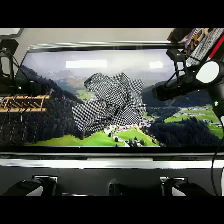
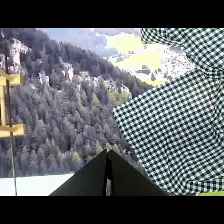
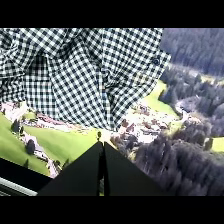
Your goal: Fold the clothes and pants, and hang the long-sleeved shirts on hangers.
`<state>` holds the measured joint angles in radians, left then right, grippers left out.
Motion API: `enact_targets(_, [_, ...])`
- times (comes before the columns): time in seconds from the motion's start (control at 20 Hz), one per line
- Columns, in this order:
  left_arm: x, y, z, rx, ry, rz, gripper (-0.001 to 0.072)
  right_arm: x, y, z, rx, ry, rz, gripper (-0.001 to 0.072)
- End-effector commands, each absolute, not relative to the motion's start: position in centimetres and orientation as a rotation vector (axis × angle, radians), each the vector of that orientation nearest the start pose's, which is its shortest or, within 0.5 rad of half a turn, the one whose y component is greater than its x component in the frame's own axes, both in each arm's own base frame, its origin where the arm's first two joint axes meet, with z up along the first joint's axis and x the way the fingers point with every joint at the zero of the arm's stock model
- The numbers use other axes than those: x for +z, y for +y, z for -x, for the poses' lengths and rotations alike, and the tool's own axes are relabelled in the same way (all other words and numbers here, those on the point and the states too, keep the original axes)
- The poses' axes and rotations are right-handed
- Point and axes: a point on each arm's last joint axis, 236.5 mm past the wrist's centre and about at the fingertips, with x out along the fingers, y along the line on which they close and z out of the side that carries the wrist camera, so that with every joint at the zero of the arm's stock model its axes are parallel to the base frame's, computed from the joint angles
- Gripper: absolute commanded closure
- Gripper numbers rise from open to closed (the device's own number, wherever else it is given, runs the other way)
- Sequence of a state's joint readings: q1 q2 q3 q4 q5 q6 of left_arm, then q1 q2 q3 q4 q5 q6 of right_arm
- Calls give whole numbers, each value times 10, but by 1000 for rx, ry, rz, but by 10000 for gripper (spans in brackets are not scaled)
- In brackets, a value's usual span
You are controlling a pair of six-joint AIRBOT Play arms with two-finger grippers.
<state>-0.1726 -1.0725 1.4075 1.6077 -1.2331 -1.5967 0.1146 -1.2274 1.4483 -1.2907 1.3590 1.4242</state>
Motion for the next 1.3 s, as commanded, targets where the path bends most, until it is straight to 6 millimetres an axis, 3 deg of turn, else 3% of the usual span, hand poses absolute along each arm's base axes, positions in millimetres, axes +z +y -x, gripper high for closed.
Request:
enact_targets(0.0, [179,-59,-387,-122,894,-80,684,128,109,-382,395,1117,-14,676])
enact_targets(0.25, [182,-59,-390,-122,876,-79,684,128,109,-382,395,1117,-14,676])
enact_targets(0.3, [184,-60,-393,-123,860,-77,639,128,109,-382,395,1116,-14,676])
enact_targets(0.4, [181,-60,-393,-92,874,-12,-6,128,109,-382,395,1116,-14,676])
enact_targets(0.5, [158,-48,-393,-22,937,71,-12,128,109,-382,395,1116,-14,676])
enact_targets(0.65, [83,-29,-391,28,1061,246,40,128,109,-382,395,1117,-14,676])
enact_targets(0.8, [24,-53,-401,-100,1084,556,38,128,109,-382,395,1117,-14,676])
enact_targets(1.0, [-39,-69,-399,-126,1221,653,38,128,109,-382,395,1117,-14,676])
enact_targets(1.25, [-80,-98,-397,-183,1315,705,38,128,109,-382,395,1117,-14,676])
